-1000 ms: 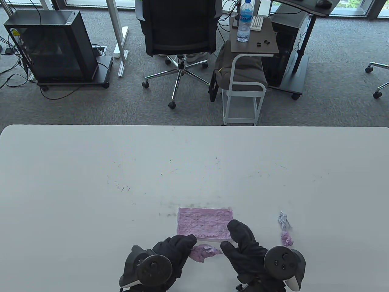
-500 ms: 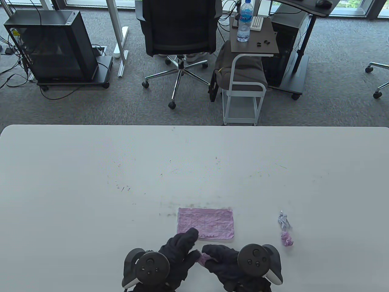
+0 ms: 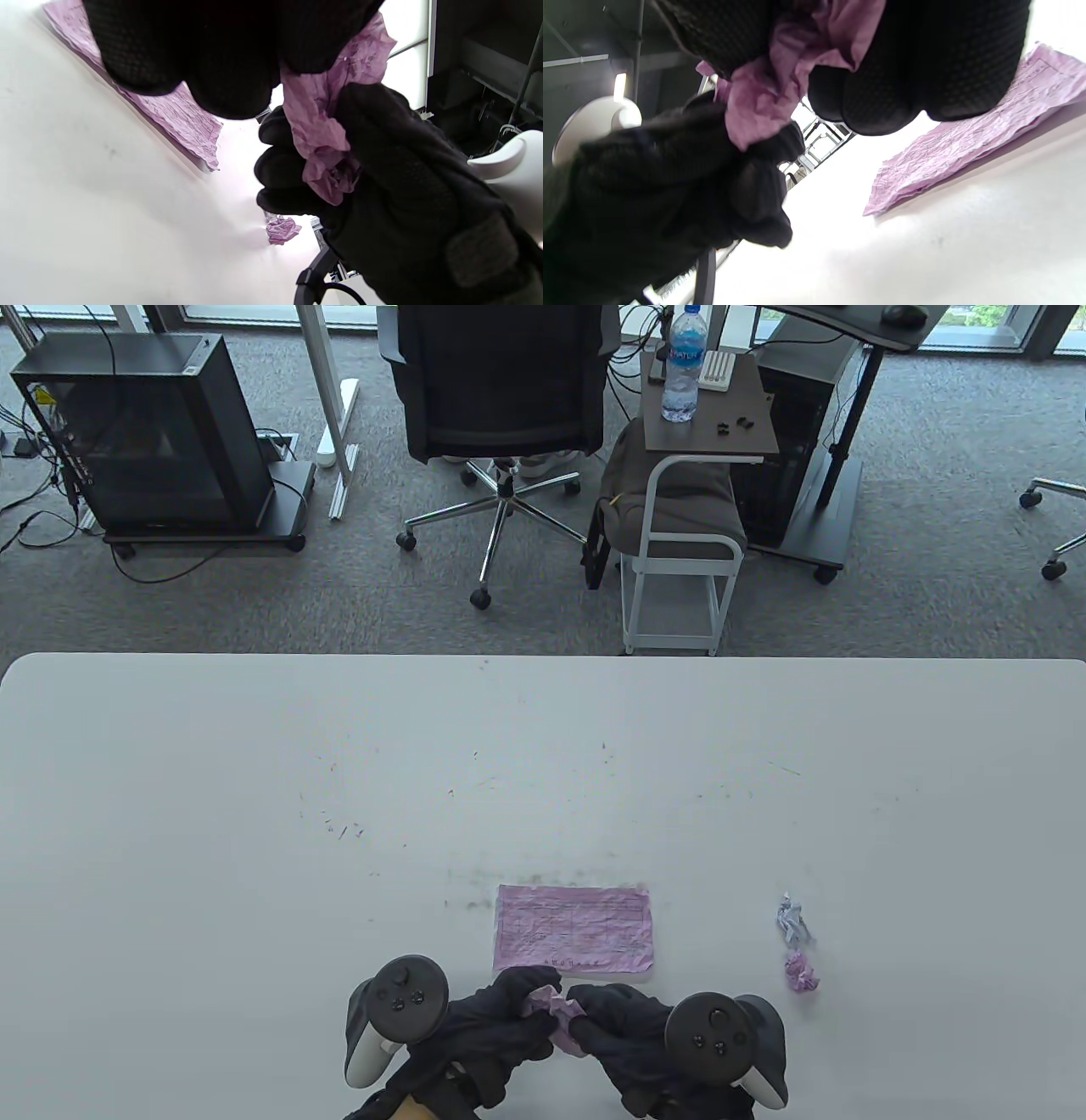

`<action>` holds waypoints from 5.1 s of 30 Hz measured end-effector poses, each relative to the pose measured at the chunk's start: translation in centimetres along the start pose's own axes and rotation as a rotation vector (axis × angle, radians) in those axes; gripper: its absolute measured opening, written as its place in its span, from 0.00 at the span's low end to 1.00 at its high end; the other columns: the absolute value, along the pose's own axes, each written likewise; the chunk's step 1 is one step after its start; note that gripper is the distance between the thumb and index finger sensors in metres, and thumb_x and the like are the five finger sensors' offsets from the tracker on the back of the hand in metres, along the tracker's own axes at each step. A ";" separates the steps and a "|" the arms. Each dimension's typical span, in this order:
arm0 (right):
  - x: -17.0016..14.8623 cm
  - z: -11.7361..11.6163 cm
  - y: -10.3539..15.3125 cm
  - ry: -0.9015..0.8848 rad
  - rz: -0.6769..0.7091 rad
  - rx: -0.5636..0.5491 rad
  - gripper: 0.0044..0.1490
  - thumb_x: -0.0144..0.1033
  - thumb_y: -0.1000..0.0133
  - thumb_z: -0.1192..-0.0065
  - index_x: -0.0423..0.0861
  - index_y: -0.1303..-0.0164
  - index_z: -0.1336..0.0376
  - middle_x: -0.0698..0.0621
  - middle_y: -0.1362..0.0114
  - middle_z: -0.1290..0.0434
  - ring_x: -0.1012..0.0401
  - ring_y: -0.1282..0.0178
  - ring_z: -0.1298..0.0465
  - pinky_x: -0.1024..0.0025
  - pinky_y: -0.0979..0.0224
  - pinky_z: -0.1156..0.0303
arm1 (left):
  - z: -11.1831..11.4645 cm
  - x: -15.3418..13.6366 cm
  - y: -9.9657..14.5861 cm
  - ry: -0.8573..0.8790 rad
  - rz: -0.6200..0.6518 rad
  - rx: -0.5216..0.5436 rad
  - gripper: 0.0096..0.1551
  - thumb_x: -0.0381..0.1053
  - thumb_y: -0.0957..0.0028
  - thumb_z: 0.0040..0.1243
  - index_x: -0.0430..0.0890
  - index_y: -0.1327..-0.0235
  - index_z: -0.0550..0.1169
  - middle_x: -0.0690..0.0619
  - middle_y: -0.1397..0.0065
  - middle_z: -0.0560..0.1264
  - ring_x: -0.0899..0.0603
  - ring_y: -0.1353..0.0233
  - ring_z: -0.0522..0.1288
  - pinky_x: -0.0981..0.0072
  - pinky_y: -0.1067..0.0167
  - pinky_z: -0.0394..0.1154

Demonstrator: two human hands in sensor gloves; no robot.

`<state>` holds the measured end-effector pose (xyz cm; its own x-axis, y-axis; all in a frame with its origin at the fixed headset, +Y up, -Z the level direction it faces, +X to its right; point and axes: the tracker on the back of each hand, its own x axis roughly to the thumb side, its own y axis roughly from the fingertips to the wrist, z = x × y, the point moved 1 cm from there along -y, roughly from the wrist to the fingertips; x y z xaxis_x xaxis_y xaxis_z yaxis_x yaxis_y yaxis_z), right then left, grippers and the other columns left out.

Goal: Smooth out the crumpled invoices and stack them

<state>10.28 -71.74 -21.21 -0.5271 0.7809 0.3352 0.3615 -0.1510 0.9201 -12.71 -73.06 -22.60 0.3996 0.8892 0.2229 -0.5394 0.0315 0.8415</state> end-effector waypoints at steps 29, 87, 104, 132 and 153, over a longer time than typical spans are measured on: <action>0.1 0.2 -0.1 0.069 0.075 -0.040 0.34 0.29 0.48 0.28 0.42 0.33 0.40 0.35 0.32 0.29 0.46 0.43 0.22 0.52 0.44 0.20 | -0.8 4.3 1.3 -0.504 0.245 0.291 0.23 0.40 0.42 0.59 0.37 0.35 0.76 0.40 0.44 0.79 0.55 0.71 0.84 0.52 0.53 0.85; 1.0 0.9 0.0 0.048 0.077 -0.074 0.25 0.39 0.44 0.34 0.42 0.40 0.34 0.48 0.56 0.19 0.58 0.66 0.18 0.60 0.59 0.18 | -0.7 0.7 0.2 -0.039 -0.019 -0.010 0.36 0.34 0.44 0.66 0.42 0.23 0.64 0.44 0.32 0.72 0.40 0.43 0.81 0.43 0.43 0.78; 0.0 1.8 0.2 0.141 -0.012 -0.098 0.23 0.44 0.44 0.34 0.42 0.45 0.31 0.52 0.65 0.19 0.62 0.73 0.20 0.63 0.65 0.18 | -3.7 -0.5 1.4 -0.012 0.034 0.196 0.47 0.62 0.38 0.54 0.38 0.18 0.52 0.35 0.21 0.52 0.25 0.28 0.65 0.35 0.37 0.68; -2.6 1.8 -0.2 -0.307 -0.158 0.160 0.25 0.39 0.43 0.30 0.41 0.40 0.33 0.49 0.58 0.18 0.59 0.66 0.17 0.60 0.59 0.17 | -3.7 1.7 1.7 -0.279 0.165 0.350 0.24 0.47 0.39 0.54 0.38 0.35 0.75 0.46 0.56 0.82 0.56 0.77 0.83 0.62 0.70 0.85; -3.2 3.5 0.6 -0.109 -0.243 -0.074 0.26 0.37 0.43 0.31 0.37 0.40 0.34 0.50 0.64 0.17 0.60 0.73 0.17 0.66 0.68 0.18 | -3.5 -1.8 1.2 -0.216 -0.001 0.205 0.25 0.44 0.40 0.59 0.40 0.31 0.72 0.44 0.49 0.81 0.52 0.68 0.86 0.55 0.59 0.85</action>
<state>14.83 -72.18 -22.46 -0.5043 0.8595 0.0830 0.1752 0.0077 0.9845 -16.62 -73.01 -23.74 0.5600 0.7709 0.3033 -0.3867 -0.0806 0.9187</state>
